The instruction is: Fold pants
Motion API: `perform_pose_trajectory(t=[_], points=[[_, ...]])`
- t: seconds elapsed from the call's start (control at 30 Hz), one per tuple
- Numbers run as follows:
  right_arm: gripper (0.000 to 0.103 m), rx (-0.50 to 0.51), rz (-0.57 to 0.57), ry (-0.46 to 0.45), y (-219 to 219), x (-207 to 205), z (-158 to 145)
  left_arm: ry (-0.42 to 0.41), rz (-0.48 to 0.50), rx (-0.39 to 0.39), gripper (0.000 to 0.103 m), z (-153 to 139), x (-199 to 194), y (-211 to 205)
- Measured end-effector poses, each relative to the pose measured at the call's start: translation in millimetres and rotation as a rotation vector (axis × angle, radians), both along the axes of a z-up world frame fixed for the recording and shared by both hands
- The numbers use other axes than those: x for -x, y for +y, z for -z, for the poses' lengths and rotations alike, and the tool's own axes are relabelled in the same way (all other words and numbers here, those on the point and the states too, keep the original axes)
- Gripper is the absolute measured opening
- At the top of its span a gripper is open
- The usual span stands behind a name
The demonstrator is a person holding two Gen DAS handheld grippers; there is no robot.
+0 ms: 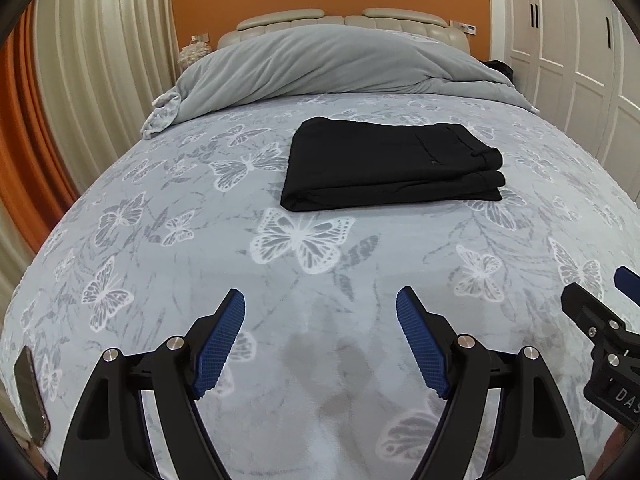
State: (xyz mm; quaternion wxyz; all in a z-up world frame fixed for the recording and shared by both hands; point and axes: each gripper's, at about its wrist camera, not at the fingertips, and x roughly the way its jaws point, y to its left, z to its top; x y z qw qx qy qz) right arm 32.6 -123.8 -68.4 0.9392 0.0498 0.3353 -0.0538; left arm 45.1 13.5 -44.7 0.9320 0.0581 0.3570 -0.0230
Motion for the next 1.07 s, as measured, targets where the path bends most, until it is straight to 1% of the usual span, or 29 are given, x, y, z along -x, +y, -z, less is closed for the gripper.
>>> perform_pose_trajectory(t=[0.23,0.27,0.33,0.37,0.5,0.63,0.8,0.87,0.93,0.97,1.07], points=[[0.089,-0.001,0.001,-0.001,1.9,-0.3,-0.4,-0.002,-0.008,-0.006,0.076,-0.2,0.1,1.8],[0.089,-0.002,0.0,-0.001,2.4,-0.5,-0.2,-0.007,-0.004,0.004,0.078,-0.5,0.4,2.9],[0.089,-0.002,-0.002,0.0,2.4,-1.1,-0.2,-0.03,-0.032,0.007,0.085,-1.2,3.8,4.1],[0.089,0.0,-0.004,0.0,3.4,-1.2,-0.2,-0.04,-0.048,0.002,0.092,-1.6,5.1,4.3],[0.089,0.003,-0.011,0.001,5.4,-1.4,-0.2,-0.042,-0.013,-0.03,0.092,-0.6,8.5,-2.8],[0.089,0.003,-0.012,0.001,4.9,-1.3,0.0,-0.025,-0.002,0.003,0.092,0.5,9.3,-2.1],[0.089,0.002,-0.007,0.003,4.7,-1.3,0.3,-0.045,0.0,-0.001,0.091,-1.5,11.5,-1.9],[0.089,0.003,-0.008,0.001,4.7,-1.3,0.1,-0.026,0.019,0.0,0.091,-0.8,9.8,-2.8],[0.089,0.004,-0.007,0.002,5.3,-1.1,0.1,-0.005,0.024,0.018,0.091,-0.2,8.1,-2.1],[0.089,0.005,-0.007,0.001,5.6,-1.0,0.2,-0.004,0.028,0.027,0.091,-0.2,8.1,-1.5],[0.089,0.004,-0.005,0.003,6.0,-0.8,0.2,-0.004,0.036,0.016,0.091,0.4,8.4,-3.4]])
